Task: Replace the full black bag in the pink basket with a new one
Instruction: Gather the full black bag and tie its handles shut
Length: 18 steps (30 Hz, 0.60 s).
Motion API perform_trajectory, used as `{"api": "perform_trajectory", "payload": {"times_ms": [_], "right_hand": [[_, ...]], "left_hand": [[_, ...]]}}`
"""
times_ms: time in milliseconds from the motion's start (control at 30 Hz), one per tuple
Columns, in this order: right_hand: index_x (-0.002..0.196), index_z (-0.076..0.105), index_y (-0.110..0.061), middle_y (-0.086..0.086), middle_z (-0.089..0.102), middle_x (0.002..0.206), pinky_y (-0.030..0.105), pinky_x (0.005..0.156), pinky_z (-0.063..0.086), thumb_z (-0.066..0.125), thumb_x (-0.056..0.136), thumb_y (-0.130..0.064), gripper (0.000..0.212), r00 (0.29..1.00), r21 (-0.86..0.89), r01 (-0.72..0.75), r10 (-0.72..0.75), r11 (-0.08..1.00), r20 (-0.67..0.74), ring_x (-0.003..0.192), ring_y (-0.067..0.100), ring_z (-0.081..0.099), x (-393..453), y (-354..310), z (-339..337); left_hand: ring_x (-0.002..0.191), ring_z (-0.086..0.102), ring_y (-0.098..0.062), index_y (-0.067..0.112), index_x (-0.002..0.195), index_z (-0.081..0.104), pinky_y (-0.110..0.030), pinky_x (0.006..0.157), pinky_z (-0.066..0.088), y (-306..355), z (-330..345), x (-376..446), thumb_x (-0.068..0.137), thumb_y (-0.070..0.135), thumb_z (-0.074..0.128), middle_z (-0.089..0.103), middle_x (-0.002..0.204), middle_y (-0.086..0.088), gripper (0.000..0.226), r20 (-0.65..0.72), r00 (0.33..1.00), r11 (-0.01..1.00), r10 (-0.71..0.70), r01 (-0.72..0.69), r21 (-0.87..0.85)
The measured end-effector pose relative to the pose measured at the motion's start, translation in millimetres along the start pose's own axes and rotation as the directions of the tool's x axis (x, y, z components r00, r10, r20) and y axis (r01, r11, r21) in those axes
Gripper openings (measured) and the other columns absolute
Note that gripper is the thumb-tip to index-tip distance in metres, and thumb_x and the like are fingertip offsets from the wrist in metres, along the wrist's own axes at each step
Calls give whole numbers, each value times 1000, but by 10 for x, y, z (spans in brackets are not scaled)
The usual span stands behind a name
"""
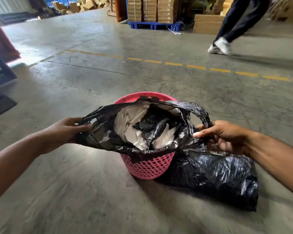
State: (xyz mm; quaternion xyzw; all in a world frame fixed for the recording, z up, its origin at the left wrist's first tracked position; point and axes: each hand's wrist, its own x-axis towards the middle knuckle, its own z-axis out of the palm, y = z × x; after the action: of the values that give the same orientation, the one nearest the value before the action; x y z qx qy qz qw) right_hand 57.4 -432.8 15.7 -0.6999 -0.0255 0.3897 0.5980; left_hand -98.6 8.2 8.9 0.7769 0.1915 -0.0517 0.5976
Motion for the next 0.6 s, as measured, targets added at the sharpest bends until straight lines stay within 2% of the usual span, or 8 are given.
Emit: {"api": "perform_trajectory", "payload": {"times_ms": [100, 167, 200, 267, 367, 433, 500, 600], "right_hand": [[94, 66, -16, -1, 70, 71, 21, 50, 44, 82, 56, -15, 41, 994, -76, 95, -99, 992, -50, 55, 7, 59, -136, -318, -92], [98, 67, -15, 1, 66, 72, 23, 56, 41, 81, 65, -12, 36, 981, -129, 129, -146, 983, -128, 52, 7, 53, -132, -483, -167], [100, 67, -14, 3, 65, 74, 24, 57, 40, 78, 73, -8, 29, 970, -159, 148, -175, 976, -171, 51, 7, 52, -111, -558, -188], [99, 68, -13, 7, 66, 76, 25, 57, 40, 73, 83, -8, 17, 937, -247, 169, -234, 954, -259, 51, 11, 49, -33, -672, -161], [88, 71, -15, 9, 70, 80, 26, 55, 40, 70, 86, -20, 6, 850, -350, 222, -356, 910, -389, 53, 16, 52, 137, -878, -47], [81, 72, -17, 8, 69, 82, 27, 56, 42, 71, 82, -26, 9, 774, -341, 291, -430, 894, -465, 62, 18, 59, 276, -1026, 17], [73, 72, -17, 7, 66, 83, 30, 65, 45, 73, 74, -29, 12, 727, -297, 378, -480, 877, -491, 75, 17, 60, 390, -1176, 100], [67, 69, -18, 7, 58, 79, 29, 67, 40, 69, 63, -33, 16, 678, -194, 476, -499, 858, -541, 72, 15, 52, 543, -1266, 222]], "left_hand": [[80, 70, -21, 11, 96, 70, -21, 58, 61, 216, -106, -16, 94, 17, 64, 72, 104, -15, 9, -190, 977, 995, 97, -96, 12], [61, 69, -11, 9, 87, 66, -20, 55, 60, 384, -178, 21, 86, 29, 68, 65, 86, -10, 19, -231, 962, 989, 148, -148, 18], [60, 69, -10, 11, 84, 64, -22, 57, 61, 481, -208, 54, 83, 34, 70, 64, 80, -8, 24, -231, 960, 987, 160, -160, 20], [69, 72, -13, 14, 85, 65, -27, 68, 62, 650, -228, 150, 89, 32, 71, 68, 79, -4, 19, -243, 954, 984, 177, -176, 26], [79, 66, -12, 20, 85, 72, -28, 79, 50, 912, -161, 335, 94, 23, 69, 70, 77, 6, 10, -253, 946, 973, 203, -224, -57], [83, 67, -11, 21, 80, 77, -27, 78, 49, 1043, -33, 446, 89, 22, 71, 72, 83, 7, 11, -219, 953, 944, 210, -256, -210], [88, 66, -10, 21, 77, 78, -25, 70, 50, 1149, 136, 518, 78, 29, 77, 70, 96, 3, 7, -147, 967, 905, 206, -245, -346], [92, 60, -9, 18, 93, 76, -26, 68, 44, 1265, 377, 652, 83, 30, 70, 68, 115, 3, 17, -77, 967, 871, 244, -253, -420]]}}
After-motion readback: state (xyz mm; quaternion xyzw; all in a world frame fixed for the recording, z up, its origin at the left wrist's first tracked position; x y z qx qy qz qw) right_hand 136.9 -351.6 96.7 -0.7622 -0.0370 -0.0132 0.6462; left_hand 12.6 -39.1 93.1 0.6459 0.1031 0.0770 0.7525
